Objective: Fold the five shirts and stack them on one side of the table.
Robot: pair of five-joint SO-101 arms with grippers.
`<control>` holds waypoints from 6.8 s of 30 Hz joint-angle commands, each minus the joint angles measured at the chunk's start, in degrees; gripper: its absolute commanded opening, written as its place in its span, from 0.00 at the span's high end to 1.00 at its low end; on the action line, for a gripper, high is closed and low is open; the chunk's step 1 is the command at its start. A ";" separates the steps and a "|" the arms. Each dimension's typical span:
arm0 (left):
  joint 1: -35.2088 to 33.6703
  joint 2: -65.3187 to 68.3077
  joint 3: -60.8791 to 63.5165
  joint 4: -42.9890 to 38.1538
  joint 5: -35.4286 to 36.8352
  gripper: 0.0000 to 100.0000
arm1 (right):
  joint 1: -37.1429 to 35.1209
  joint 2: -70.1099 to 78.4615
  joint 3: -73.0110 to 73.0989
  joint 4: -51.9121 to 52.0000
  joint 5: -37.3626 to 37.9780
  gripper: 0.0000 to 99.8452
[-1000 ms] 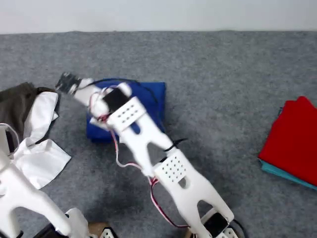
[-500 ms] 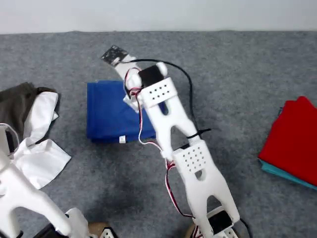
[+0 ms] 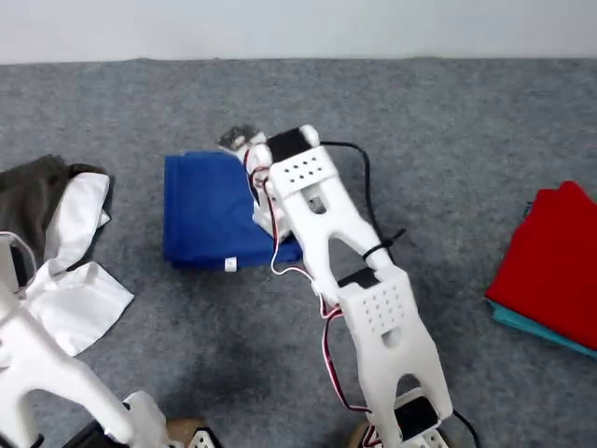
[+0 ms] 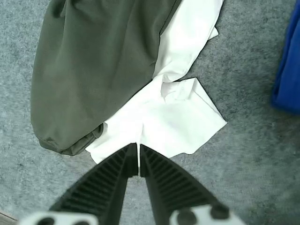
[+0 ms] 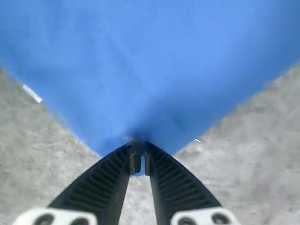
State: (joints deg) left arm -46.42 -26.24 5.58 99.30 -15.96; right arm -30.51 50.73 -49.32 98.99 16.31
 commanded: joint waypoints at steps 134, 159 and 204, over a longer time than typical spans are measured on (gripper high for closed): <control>11.16 -1.93 9.19 -4.40 2.37 0.98 | -2.33 -19.91 22.33 -5.23 -15.21 0.73; 11.16 -1.93 9.19 -4.22 2.55 0.98 | 4.09 -18.68 22.24 -9.36 -4.66 0.99; 11.52 -1.93 9.01 -4.22 2.46 0.98 | 10.42 -31.43 22.59 -7.25 -20.40 0.88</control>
State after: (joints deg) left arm -35.43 -26.24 15.16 94.64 -13.67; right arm -18.64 21.63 -24.18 97.14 -3.21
